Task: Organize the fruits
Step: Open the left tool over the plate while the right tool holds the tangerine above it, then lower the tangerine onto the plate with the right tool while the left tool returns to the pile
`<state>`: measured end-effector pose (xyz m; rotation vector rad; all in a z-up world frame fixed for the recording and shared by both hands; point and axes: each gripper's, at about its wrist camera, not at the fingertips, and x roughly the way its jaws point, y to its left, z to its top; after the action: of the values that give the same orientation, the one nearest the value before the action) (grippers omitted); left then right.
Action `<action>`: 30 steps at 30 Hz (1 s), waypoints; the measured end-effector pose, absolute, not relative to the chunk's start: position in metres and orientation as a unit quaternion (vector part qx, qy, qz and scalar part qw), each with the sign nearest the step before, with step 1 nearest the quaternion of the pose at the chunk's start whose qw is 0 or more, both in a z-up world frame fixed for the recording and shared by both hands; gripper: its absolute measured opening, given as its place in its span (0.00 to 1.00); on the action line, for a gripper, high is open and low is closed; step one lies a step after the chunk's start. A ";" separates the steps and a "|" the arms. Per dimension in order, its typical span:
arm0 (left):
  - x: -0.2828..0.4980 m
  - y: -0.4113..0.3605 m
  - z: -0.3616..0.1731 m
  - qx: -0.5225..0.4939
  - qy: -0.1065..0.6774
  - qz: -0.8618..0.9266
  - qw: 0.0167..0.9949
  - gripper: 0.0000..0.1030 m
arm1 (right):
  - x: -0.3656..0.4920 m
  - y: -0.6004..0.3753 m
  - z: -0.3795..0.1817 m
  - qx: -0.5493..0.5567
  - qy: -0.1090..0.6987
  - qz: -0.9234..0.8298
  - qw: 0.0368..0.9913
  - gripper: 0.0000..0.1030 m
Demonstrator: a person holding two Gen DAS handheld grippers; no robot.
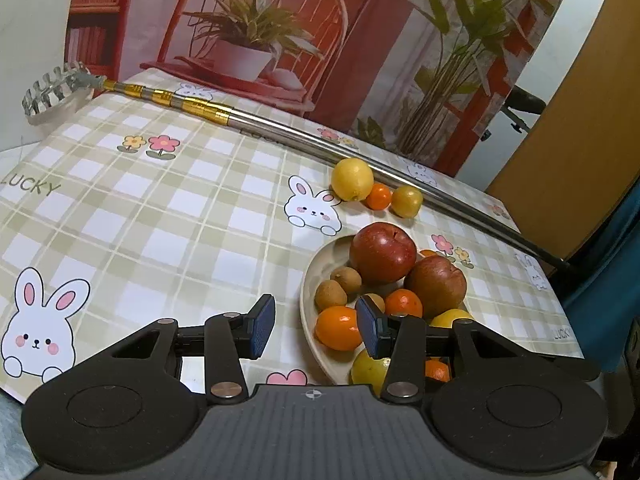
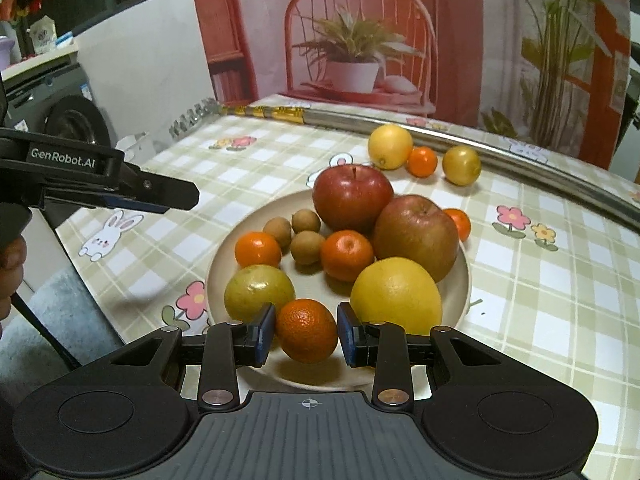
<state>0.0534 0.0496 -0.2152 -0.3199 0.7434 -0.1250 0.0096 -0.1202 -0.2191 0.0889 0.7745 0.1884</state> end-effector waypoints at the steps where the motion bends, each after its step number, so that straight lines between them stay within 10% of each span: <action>1: 0.055 0.050 -0.217 -0.157 0.364 -0.060 0.916 0.46 | 0.010 -0.120 -0.220 0.043 0.379 0.093 0.920 0.30; 30: 0.078 0.065 -0.166 -0.109 0.319 -0.061 0.939 0.46 | 0.010 -0.195 -0.157 0.067 0.252 0.031 0.965 0.34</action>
<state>0.0777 0.0648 -0.1662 -0.2222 0.6511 -0.1255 0.0099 -0.1949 -0.1568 0.1346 0.5102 0.0629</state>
